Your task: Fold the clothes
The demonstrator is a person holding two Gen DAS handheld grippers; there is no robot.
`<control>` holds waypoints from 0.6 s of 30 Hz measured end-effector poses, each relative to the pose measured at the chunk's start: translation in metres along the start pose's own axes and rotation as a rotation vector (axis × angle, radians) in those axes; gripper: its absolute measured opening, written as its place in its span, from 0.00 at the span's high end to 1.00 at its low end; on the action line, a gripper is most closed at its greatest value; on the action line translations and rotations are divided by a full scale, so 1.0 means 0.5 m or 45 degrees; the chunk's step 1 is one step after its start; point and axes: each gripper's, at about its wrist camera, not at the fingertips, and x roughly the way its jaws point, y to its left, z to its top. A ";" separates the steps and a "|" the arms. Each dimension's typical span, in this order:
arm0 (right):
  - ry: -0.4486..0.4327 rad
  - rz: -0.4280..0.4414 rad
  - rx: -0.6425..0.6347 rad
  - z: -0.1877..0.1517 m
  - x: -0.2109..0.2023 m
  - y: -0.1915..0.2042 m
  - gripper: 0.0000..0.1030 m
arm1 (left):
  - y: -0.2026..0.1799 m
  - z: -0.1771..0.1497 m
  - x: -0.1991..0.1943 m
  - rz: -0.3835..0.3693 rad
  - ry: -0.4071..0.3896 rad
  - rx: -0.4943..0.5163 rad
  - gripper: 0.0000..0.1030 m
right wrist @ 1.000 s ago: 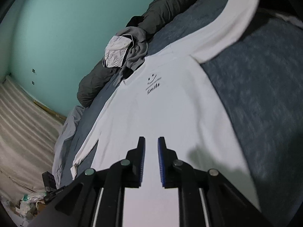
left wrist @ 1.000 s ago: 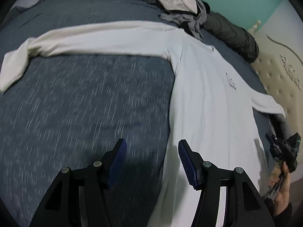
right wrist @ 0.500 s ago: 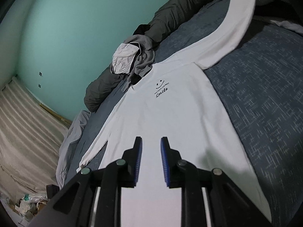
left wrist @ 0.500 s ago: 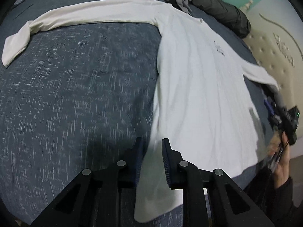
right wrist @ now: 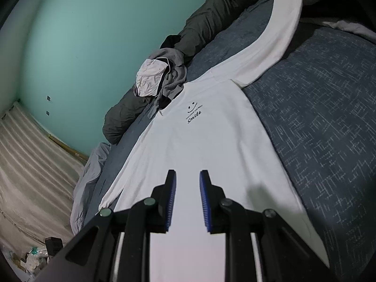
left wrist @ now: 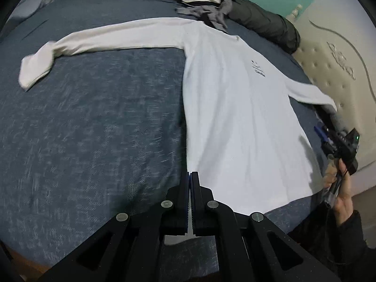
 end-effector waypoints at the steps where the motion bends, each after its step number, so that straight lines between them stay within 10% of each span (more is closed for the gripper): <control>1: 0.003 0.002 -0.003 0.000 0.003 0.001 0.81 | 0.005 -0.002 -0.006 0.000 -0.004 -0.010 0.99; 10: 0.012 0.015 -0.001 0.005 0.020 -0.001 0.80 | 0.028 0.022 -0.011 0.009 0.000 -0.002 1.00; 18: 0.002 0.004 0.012 0.018 0.023 -0.013 0.74 | 0.018 0.202 0.057 0.004 -0.059 -0.007 0.89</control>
